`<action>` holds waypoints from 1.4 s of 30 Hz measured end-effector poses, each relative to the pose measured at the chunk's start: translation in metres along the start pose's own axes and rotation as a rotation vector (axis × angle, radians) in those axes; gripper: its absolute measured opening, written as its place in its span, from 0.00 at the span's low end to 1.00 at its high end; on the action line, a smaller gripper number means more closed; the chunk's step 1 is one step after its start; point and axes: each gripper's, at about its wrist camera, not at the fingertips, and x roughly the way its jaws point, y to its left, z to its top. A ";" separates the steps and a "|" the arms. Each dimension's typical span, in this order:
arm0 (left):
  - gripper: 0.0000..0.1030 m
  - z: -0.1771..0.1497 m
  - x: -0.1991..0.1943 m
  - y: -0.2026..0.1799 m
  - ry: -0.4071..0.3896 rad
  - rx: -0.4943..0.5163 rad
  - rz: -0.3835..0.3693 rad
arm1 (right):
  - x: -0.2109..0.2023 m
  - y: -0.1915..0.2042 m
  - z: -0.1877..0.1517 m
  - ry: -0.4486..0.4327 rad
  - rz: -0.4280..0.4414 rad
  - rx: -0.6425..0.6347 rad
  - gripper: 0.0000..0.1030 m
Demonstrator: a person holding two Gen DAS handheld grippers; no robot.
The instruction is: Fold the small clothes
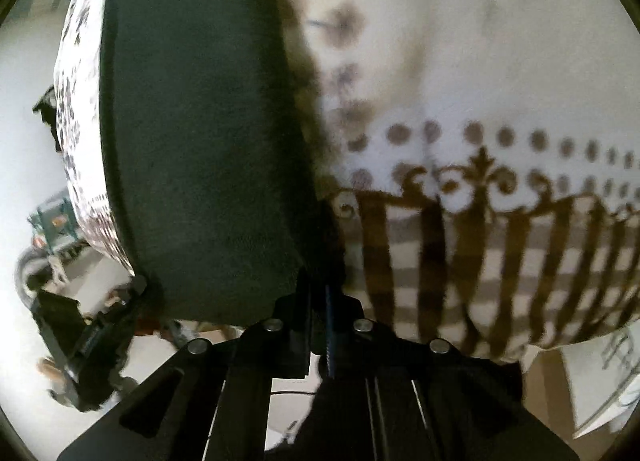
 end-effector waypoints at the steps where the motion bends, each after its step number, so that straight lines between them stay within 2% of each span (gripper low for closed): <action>1: 0.04 0.000 0.007 0.003 0.015 0.003 0.019 | 0.003 0.002 0.002 0.011 -0.014 -0.015 0.04; 3: 0.04 0.001 0.015 0.012 0.045 -0.010 0.050 | 0.019 0.002 0.007 0.029 -0.052 -0.007 0.04; 5: 0.04 0.005 0.015 0.021 0.066 -0.045 0.033 | 0.036 0.011 0.016 0.079 -0.039 -0.029 0.05; 7: 0.06 0.012 0.002 0.018 0.062 -0.041 0.018 | 0.035 0.006 0.025 0.111 0.015 0.011 0.05; 8: 0.06 0.015 -0.005 0.015 0.054 -0.029 0.017 | 0.032 0.005 0.029 0.133 0.058 0.024 0.12; 9: 0.13 0.023 -0.016 0.006 0.036 -0.002 0.032 | 0.026 0.006 0.033 0.135 0.080 0.026 0.22; 10: 0.22 0.032 -0.025 -0.002 0.021 0.021 0.027 | 0.016 0.006 0.037 0.117 0.090 0.023 0.37; 11: 0.27 0.040 -0.030 -0.011 0.006 0.036 0.011 | 0.003 0.005 0.042 0.087 0.112 0.017 0.43; 12: 0.42 0.055 -0.037 -0.024 -0.023 0.062 -0.018 | -0.010 0.005 0.049 0.057 0.141 0.012 0.50; 13: 0.58 0.067 -0.040 -0.033 -0.044 0.081 -0.035 | -0.022 0.007 0.057 0.030 0.162 0.010 0.50; 14: 0.62 0.083 -0.041 -0.045 -0.066 0.107 -0.052 | -0.034 0.010 0.068 0.003 0.180 0.009 0.50; 16: 0.63 0.123 -0.030 -0.072 -0.084 0.164 -0.087 | -0.061 0.017 0.096 -0.056 0.207 0.026 0.50; 19: 0.63 0.201 -0.006 -0.109 -0.117 0.214 -0.140 | -0.093 0.024 0.155 -0.158 0.236 0.089 0.51; 22: 0.63 0.284 0.023 -0.154 -0.148 0.279 -0.171 | -0.124 0.042 0.234 -0.288 0.235 0.112 0.51; 23: 0.63 0.300 0.030 -0.161 -0.148 0.293 -0.169 | -0.132 0.046 0.257 -0.321 0.234 0.114 0.51; 25: 0.63 0.351 0.055 -0.192 -0.136 0.354 -0.189 | -0.146 0.056 0.312 -0.377 0.244 0.133 0.58; 29: 0.63 0.414 0.095 -0.239 -0.121 0.444 -0.153 | -0.162 0.072 0.413 -0.467 0.270 0.165 0.58; 31: 0.63 0.433 0.113 -0.254 -0.113 0.484 -0.134 | -0.168 0.073 0.458 -0.469 0.286 0.166 0.58; 32: 0.63 0.440 0.119 -0.259 -0.114 0.496 -0.107 | -0.163 0.087 0.484 -0.438 0.280 0.146 0.58; 34: 0.62 0.452 0.132 -0.262 -0.116 0.511 -0.078 | -0.150 0.109 0.524 -0.357 0.200 0.089 0.56; 35: 0.64 0.457 0.138 -0.262 -0.116 0.509 -0.057 | -0.145 0.120 0.542 -0.352 0.071 0.059 0.54; 36: 0.65 0.462 0.145 -0.260 -0.104 0.501 -0.051 | -0.144 0.122 0.553 -0.373 -0.019 0.056 0.53; 39: 0.65 0.466 0.151 -0.254 -0.090 0.491 -0.069 | -0.141 0.115 0.576 -0.393 -0.076 0.118 0.53; 42: 0.65 0.463 0.144 -0.251 -0.097 0.492 -0.074 | -0.141 0.127 0.581 -0.412 -0.123 0.103 0.53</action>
